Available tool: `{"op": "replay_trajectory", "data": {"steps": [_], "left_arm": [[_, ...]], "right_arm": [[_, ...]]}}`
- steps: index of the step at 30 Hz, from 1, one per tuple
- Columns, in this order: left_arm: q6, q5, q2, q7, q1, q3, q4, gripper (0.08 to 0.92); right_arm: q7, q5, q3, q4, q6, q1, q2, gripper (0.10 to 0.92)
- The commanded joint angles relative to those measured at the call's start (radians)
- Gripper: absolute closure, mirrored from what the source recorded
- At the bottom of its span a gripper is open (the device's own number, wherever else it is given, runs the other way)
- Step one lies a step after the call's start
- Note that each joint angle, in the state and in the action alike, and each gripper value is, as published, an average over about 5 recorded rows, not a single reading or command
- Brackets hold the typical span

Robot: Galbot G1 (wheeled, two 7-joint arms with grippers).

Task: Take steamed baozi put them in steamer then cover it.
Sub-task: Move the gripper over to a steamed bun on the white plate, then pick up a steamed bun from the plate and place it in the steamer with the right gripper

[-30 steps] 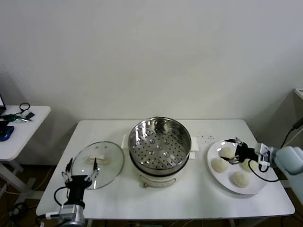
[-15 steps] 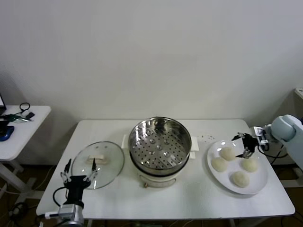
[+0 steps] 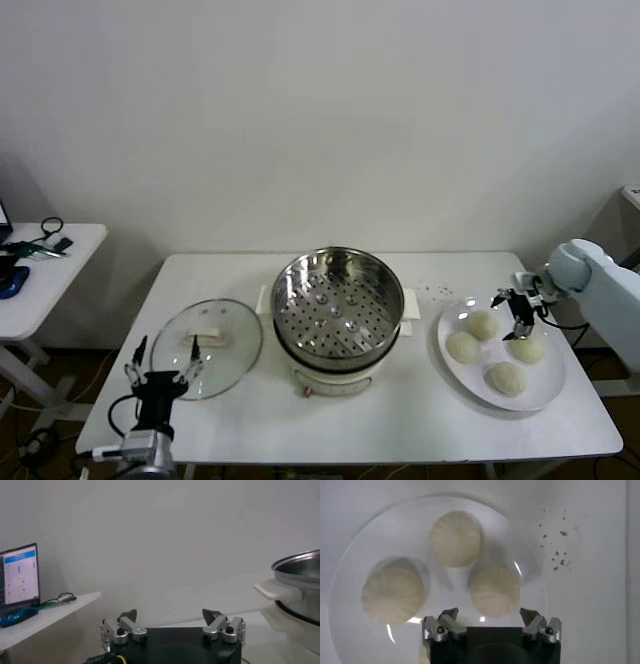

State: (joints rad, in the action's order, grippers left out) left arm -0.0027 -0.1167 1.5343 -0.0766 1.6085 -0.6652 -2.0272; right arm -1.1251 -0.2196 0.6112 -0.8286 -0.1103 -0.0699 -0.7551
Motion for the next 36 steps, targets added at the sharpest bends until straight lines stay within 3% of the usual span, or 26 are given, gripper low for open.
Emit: {"op": "replay_trajectory", "data": {"steps": [1, 15, 23, 36], "left_arm": [[0.002, -0.008, 0.003, -0.002, -0.004, 0.003, 0.004, 0.177], [0.000, -0.012, 0.003, -0.002, 0.000, -0.003, 0.005, 0.177], [-0.002, -0.010, 0.002, -0.002, 0.004, -0.008, 0.003, 0.177], [-0.002, -0.009, -0.002, -0.003, 0.013, -0.011, -0.005, 0.177]], "right_arm": [[0.003, -0.043, 0.019, 0.107, -0.016, 0.023, -0.091, 0.203], [-0.014, -0.059, 0.009, 0.145, -0.020, 0.023, -0.129, 0.207], [-0.041, -0.059, 0.015, 0.141, -0.018, 0.025, -0.122, 0.302], [-0.080, 0.013, 0.087, 0.052, -0.079, 0.130, -0.072, 0.338]]}}
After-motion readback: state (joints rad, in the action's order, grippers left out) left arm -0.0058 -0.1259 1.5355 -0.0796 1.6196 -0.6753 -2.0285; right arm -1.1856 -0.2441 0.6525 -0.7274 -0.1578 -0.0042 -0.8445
